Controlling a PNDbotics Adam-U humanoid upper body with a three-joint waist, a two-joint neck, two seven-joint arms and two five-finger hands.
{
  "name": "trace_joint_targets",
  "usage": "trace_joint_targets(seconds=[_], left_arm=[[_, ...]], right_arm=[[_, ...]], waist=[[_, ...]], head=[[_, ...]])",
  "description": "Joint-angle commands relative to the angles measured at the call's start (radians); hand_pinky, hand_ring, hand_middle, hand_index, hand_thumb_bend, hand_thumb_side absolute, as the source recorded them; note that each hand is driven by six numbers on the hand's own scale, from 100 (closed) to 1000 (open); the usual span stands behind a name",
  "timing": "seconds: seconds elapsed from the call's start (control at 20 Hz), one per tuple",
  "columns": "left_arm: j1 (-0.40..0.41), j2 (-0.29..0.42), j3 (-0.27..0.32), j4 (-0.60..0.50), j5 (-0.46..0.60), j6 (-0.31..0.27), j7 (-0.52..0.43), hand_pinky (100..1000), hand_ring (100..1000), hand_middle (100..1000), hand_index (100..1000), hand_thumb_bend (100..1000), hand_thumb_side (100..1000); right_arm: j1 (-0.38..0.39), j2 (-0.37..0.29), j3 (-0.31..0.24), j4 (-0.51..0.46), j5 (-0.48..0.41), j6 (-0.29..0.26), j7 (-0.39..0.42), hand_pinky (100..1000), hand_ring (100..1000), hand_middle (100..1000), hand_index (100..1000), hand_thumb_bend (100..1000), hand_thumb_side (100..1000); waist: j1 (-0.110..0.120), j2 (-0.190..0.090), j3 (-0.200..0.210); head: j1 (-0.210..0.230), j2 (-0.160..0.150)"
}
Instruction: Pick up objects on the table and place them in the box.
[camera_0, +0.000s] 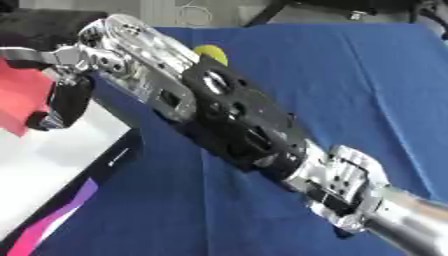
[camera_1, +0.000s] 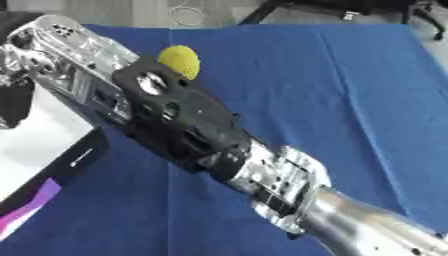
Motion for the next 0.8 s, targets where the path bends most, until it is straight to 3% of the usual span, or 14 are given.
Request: trace_joint_targets(seconds=[0.05, 0.25, 0.5, 0.65, 0.7, 0.75, 0.8], left_arm=[[-0.015, 0.016, 0.006, -0.006, -0.001, -0.005, -0.001, 811, 793, 764, 875, 695, 637], [-0.020, 0.012, 0.003, -0.006, 0.000, -0.004, -0.004, 811, 793, 763, 875, 694, 637], [-0.023, 0.008, 0.001, -0.006, 0.001, -0.001, -0.007, 812, 793, 762, 875, 693, 638], [-0.024, 0.006, 0.001, -0.004, 0.003, 0.000, -0.008, 812, 792, 762, 875, 694, 637], [-0.023, 0.006, 0.001, -0.003, 0.003, 0.000, -0.007, 812, 792, 762, 875, 694, 637], [-0.023, 0.006, 0.001, -0.002, 0.003, 0.000, -0.007, 812, 792, 761, 875, 694, 636], [-0.023, 0.005, 0.002, -0.001, 0.004, 0.001, -0.006, 812, 792, 761, 875, 694, 636]], right_arm=[[-0.014, 0.001, -0.004, -0.004, 0.013, -0.007, 0.001, 893, 832, 721, 673, 100, 100], [-0.008, 0.003, -0.002, 0.004, 0.023, -0.006, 0.002, 893, 832, 722, 674, 100, 100], [-0.001, 0.007, -0.002, 0.020, 0.041, -0.011, 0.017, 895, 839, 734, 687, 100, 103], [0.002, 0.008, -0.001, 0.029, 0.053, -0.027, 0.033, 912, 868, 773, 759, 157, 129], [0.002, 0.007, 0.001, 0.031, 0.057, -0.037, 0.044, 917, 887, 795, 795, 166, 176], [0.002, 0.007, 0.001, 0.031, 0.061, -0.048, 0.057, 928, 918, 832, 851, 182, 303], [0.001, 0.006, 0.001, 0.029, 0.065, -0.061, 0.069, 934, 931, 844, 875, 202, 353]], waist=[[-0.006, -0.012, 0.004], [-0.008, -0.012, 0.010], [-0.010, -0.010, 0.016], [-0.012, -0.009, 0.018], [-0.012, -0.009, 0.018], [-0.012, -0.008, 0.018], [-0.013, -0.008, 0.018]], head=[[0.056, -0.017], [0.097, -0.024], [0.097, -0.030], [0.087, -0.031], [0.084, -0.032], [0.081, -0.032], [0.078, -0.031]])
